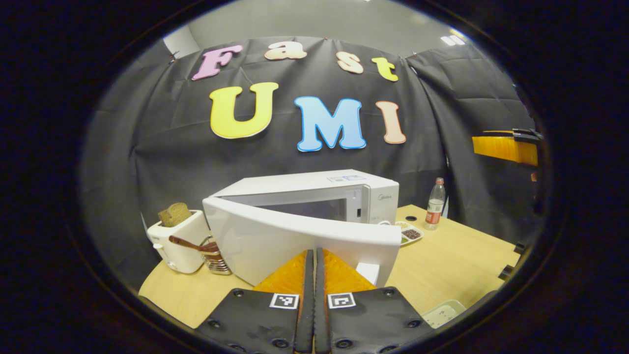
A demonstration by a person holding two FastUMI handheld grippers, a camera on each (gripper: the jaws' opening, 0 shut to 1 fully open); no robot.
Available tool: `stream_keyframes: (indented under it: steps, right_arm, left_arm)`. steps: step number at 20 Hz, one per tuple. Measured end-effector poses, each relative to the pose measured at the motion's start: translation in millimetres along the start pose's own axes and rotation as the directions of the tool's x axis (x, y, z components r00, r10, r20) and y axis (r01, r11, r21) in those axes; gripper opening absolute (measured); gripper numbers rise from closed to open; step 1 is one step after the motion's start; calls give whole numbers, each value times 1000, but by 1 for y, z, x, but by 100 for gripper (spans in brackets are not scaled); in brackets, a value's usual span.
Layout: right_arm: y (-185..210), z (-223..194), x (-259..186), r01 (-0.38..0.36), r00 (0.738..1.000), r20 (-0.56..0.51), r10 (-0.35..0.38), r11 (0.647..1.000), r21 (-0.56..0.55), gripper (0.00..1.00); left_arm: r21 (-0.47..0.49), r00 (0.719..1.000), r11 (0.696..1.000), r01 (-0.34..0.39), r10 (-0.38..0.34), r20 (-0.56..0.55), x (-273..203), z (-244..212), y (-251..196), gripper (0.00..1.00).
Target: Open the microwave oven with the left hand, put the food in, and close the microwave oven.
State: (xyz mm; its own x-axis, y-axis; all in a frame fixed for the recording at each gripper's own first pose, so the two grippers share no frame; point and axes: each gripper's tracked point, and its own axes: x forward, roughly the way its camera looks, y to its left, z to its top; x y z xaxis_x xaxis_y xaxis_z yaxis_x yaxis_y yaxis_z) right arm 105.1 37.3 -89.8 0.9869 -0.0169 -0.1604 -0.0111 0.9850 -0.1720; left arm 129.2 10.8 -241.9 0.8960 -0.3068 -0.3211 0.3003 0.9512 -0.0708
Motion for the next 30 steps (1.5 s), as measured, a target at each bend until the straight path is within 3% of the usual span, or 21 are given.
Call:
stream_keyframes:
  steps: [4,11,16,30]
  right_arm:
    - [-23,-8,-15,64,998,-22,-64,998,25,96]
    - [-43,-11,-29,125,991,-42,-123,992,29,97]
    - [-52,-14,-31,144,988,-58,-143,989,18,97]
    - [-66,-8,-28,147,988,-47,-147,989,12,96]
  left_arm:
    - [3,999,999,47,-47,9,24,9,-13,7]
    - [-25,998,998,59,-59,4,65,16,-8,8]
    - [-82,998,995,65,-65,7,95,22,-6,8]
    - [-97,998,994,56,-57,-3,155,27,-16,7]
